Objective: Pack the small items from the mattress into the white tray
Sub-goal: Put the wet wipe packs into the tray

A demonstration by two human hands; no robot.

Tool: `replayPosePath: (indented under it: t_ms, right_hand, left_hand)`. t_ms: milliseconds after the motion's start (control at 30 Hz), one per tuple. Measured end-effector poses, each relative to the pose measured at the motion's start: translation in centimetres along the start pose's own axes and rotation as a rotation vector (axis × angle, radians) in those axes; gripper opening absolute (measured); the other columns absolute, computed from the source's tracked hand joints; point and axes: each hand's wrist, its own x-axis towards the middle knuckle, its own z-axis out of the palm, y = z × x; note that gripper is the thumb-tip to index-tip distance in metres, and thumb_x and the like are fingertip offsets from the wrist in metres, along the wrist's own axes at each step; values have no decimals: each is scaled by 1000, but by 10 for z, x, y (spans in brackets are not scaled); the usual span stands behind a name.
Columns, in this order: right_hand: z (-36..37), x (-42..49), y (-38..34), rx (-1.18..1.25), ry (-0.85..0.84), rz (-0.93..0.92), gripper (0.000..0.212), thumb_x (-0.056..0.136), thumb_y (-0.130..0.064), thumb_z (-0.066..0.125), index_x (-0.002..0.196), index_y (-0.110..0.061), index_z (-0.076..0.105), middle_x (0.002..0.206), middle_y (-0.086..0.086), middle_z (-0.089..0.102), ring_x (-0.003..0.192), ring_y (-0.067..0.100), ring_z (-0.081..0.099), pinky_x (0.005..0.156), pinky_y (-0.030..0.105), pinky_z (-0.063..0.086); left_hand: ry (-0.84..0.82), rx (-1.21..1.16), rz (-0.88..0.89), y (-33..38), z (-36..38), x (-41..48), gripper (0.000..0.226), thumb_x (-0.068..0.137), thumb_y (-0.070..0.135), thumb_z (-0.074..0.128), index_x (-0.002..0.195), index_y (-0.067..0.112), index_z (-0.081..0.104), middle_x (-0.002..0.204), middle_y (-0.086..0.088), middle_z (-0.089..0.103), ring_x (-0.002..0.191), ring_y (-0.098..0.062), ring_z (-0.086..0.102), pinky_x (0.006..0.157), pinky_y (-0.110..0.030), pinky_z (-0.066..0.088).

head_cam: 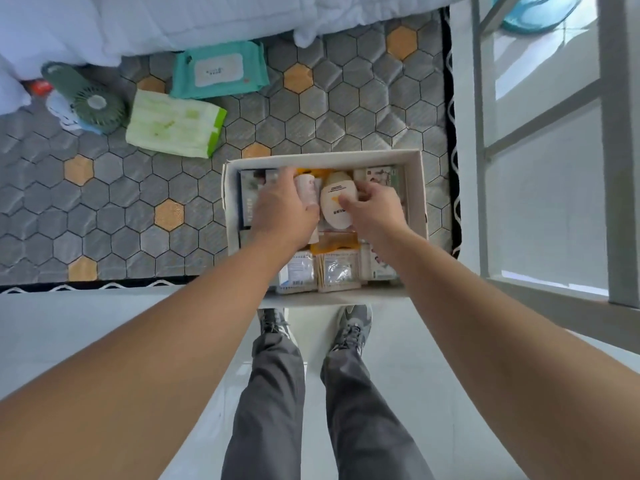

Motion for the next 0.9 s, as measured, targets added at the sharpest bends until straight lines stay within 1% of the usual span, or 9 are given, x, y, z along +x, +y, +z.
replayPosePath:
  t_ms: [67,100,167,267,467,633,733,800,900]
  right_hand:
    - [5,-6,7,-199,55,-153,48,93,-32,70,138,-15,60,130,13,63,117,28,60,95,36,51]
    - [7,-9,10,-287,67,-222,52,92,-34,71,140,-17,58,130,16,60,116,31,59,93,36,49]
    - [10,-12,17,-394,79,-288,56,90,-39,72,142,-24,56,125,16,54,105,35,62,87,40,52]
    - [10,-10,19,-458,56,-317,55,92,-38,69,143,-28,54,112,15,62,98,34,64,79,39,52]
    - [19,-5,14,-515,46,-393,50,93,-29,67,141,-23,54,99,14,66,89,35,64,69,39,51]
    - [24,-6,14,-542,73,-414,55,92,-28,71,143,-20,52,98,15,69,85,34,66,68,40,53]
    - [23,-6,13,-536,40,-433,57,90,-23,72,144,-20,53,99,14,67,86,32,63,65,35,44]
    - [20,-7,13,-535,43,-456,48,90,-23,69,137,-21,60,95,11,65,84,32,63,63,34,43]
    - [19,-13,9,-537,137,-511,26,94,-29,63,115,-17,73,89,8,69,77,31,66,62,36,52]
  left_hand:
    - [-7,78,77,0,4,1,43,92,29,66,130,17,51,117,-14,58,106,-33,55,76,-36,39]
    - [-27,124,98,0,5,3,46,92,29,67,133,19,50,119,-16,55,108,-35,55,77,-38,41]
    - [-89,198,107,0,4,6,60,89,31,71,143,25,45,129,-18,49,115,-39,54,85,-42,46]
    - [-211,285,121,-1,-3,8,85,86,27,77,156,23,29,139,-17,45,126,-36,49,102,-43,43]
    - [-202,420,165,2,-2,8,90,88,26,76,158,12,22,142,-15,52,130,-32,50,102,-41,45]
    - [-115,553,169,2,6,11,84,88,35,75,153,15,27,122,-11,66,114,-30,61,93,-41,45]
    - [-92,502,179,-4,5,10,79,86,36,76,149,18,32,127,-13,63,119,-31,58,97,-42,43]
    - [-55,443,218,-12,1,9,68,87,39,73,142,20,39,129,-14,61,122,-33,56,97,-44,42]
    - [12,420,294,-27,-10,8,50,93,49,57,132,20,50,125,-9,61,114,-31,56,93,-45,40]
